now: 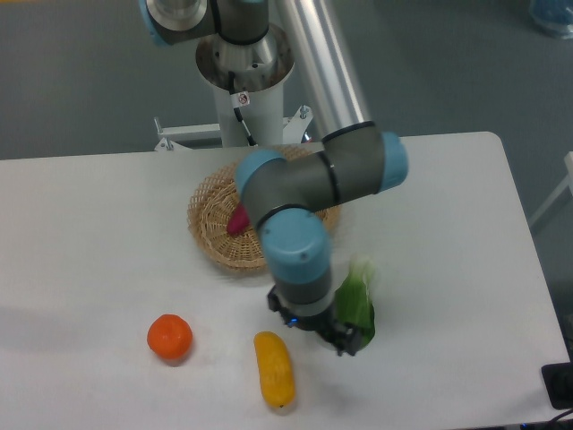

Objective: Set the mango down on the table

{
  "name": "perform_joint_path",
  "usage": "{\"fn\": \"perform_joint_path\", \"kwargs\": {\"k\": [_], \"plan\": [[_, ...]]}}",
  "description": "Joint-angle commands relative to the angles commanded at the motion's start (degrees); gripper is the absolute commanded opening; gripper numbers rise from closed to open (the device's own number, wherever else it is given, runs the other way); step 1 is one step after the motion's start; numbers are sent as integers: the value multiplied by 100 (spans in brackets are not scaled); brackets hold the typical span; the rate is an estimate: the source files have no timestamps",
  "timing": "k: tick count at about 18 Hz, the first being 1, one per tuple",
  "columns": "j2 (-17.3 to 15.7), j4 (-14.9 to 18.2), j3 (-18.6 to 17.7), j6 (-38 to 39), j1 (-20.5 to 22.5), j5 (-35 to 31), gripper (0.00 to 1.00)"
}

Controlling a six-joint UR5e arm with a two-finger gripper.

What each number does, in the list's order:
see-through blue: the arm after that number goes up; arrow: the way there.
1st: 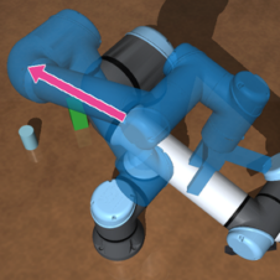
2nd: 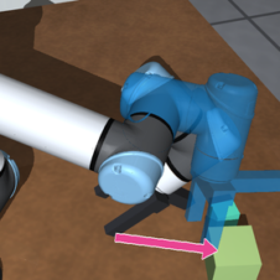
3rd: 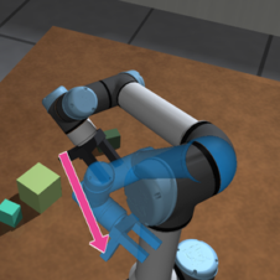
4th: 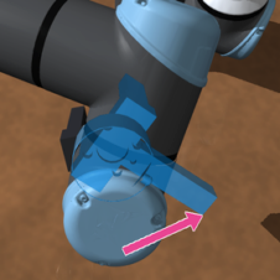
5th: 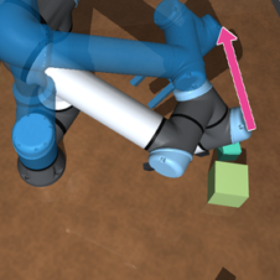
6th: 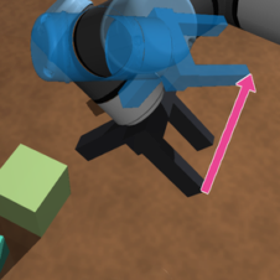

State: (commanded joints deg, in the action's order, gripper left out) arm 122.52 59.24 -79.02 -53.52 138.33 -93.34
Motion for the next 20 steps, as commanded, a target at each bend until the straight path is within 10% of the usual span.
{"fn": "perform_joint_path", "kwargs": {"k": [20], "plan": [[-220, 545, 203, -1511, 1319, 255, 100]]}}
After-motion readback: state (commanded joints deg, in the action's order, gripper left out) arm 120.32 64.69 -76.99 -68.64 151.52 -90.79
